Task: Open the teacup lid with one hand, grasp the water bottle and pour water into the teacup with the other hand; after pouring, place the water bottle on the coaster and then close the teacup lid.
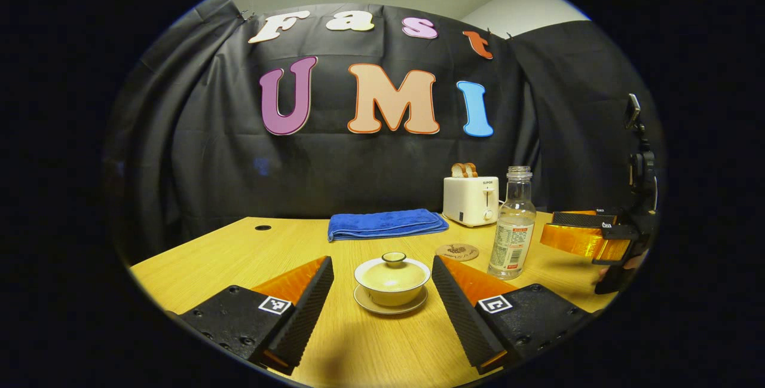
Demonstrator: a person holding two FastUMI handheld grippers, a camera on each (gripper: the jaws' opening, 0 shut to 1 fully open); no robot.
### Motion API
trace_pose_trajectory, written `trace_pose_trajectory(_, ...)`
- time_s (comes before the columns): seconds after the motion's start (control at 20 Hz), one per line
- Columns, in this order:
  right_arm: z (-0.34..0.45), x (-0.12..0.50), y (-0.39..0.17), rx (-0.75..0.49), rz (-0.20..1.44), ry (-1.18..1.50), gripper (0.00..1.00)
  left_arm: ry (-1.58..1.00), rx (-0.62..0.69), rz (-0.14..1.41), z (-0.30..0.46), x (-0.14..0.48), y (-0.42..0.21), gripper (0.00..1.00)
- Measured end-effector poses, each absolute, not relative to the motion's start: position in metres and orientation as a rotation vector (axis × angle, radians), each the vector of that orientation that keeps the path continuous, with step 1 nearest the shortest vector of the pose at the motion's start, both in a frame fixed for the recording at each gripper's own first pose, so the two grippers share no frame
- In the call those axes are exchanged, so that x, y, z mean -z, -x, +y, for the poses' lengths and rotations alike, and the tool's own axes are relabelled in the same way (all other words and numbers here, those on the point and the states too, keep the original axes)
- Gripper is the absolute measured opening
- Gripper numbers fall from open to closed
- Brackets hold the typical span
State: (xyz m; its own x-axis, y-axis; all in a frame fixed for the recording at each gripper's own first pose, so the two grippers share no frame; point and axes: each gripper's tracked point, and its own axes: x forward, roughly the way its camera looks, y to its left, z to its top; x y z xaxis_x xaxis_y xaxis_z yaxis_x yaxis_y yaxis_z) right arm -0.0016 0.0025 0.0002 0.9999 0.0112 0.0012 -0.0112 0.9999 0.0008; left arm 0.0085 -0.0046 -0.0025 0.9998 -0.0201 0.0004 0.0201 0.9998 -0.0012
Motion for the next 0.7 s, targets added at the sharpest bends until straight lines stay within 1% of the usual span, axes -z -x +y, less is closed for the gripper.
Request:
trace_pose_trajectory(0.25, 0.002, 0.000, 0.002, -0.011, -0.002, -0.001, 0.90, 0.003, 0.037, 0.007, -0.008, 0.005, -0.022, 0.97)
trace_pose_trajectory(0.55, 0.002, 0.000, 0.002, -0.011, -0.002, -0.001, 0.90, 0.005, 0.062, 0.068, -0.013, 0.016, -0.048, 0.97)
trace_pose_trajectory(0.6, 0.002, 0.000, 0.001, -0.011, -0.002, -0.001, 0.86, 0.007, 0.065, 0.081, -0.014, 0.017, -0.053, 0.96)
trace_pose_trajectory(0.65, 0.002, 0.000, 0.001, -0.011, -0.002, -0.001, 0.87, 0.009, 0.067, 0.094, -0.013, 0.019, -0.056, 0.95)
trace_pose_trajectory(0.7, 0.002, 0.000, 0.002, -0.011, -0.002, -0.001, 0.90, 0.007, 0.071, 0.108, -0.014, 0.022, -0.059, 0.95)
